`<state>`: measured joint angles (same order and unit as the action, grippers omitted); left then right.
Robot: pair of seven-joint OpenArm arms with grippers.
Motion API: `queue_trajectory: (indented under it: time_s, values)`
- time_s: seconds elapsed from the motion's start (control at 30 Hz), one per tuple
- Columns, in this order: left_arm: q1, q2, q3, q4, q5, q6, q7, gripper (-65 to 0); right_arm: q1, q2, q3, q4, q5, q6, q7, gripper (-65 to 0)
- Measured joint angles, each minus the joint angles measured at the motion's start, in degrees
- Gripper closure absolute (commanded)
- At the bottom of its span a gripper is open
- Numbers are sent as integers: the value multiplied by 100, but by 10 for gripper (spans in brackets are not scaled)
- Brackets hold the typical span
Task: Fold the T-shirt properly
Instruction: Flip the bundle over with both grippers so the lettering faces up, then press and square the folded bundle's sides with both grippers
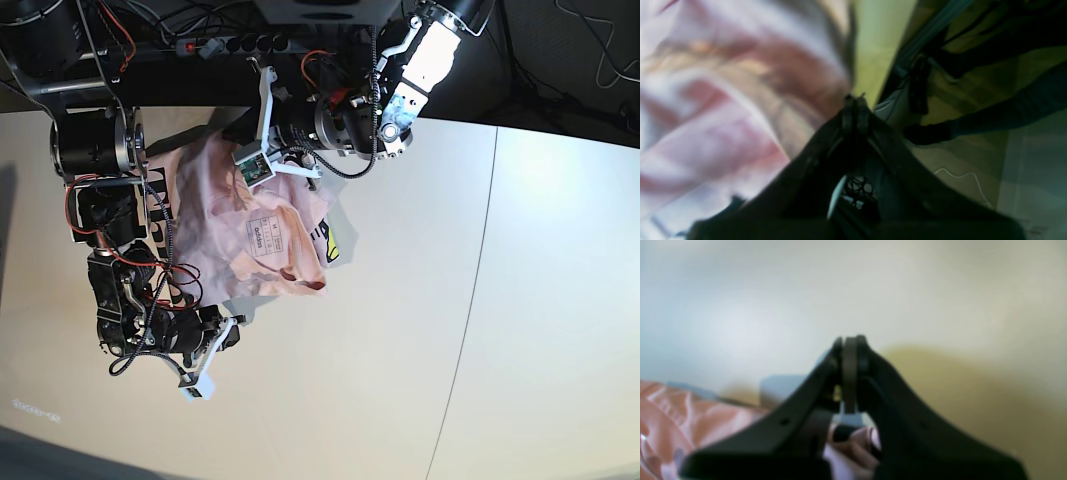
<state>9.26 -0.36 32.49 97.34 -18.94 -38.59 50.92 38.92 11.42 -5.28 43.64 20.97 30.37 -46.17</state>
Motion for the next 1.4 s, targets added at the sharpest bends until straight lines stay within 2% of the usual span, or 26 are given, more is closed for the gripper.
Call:
queue_trajectory:
  time_s: [0.1, 0.17, 0.23, 0.33, 0.5, 0.63, 0.7, 0.97, 1.23, 1.4]
  values:
    - [-39, -9, -367, -120, 26, 0, -9, 0, -22, 0, 0, 0, 367, 7, -468, 0]
    - [-57, -13, -686, -184, 98, 0, -20, 0, -103, 52, 0, 2, 723, 15, -579, 0]
    - [-153, -122, -933, -275, 98, 2, -46, 0, -260, 212, 0, 83, 1075, 28, -632, 0]
    - [-413, -520, -1200, -505, 61, 11, -304, 0, -566, 568, 0, 380, 1512, 31, -739, 0]
    - [-765, -1060, -1272, -1040, -186, -68, -850, 0, -1226, 1113, 2, 1185, 2258, 35, -1064, 0]
    - [-1231, -1172, -1266, -1515, -254, -136, -1008, 0, -1814, 1346, 0, 1882, 2756, 37, -1360, 0]
    - [-1510, -1174, -1276, -1740, -175, -133, -970, 0, -2173, 1412, 2, 2221, 2909, 35, -1325, 0]
    - [-2406, -1172, -1272, -2588, 210, -131, -1073, 0, -3464, 1421, 297, 3357, 3084, 28, -1233, 0]
    - [-2649, -1172, -1268, -2789, 321, -66, -1187, 0, -4113, 1346, 372, 4177, 2935, 33, -1314, 0]
    - [-2879, -1191, -1386, -2573, -293, -55, -588, 0, -4100, 1185, 719, 4284, 2802, 33, -1438, 0]
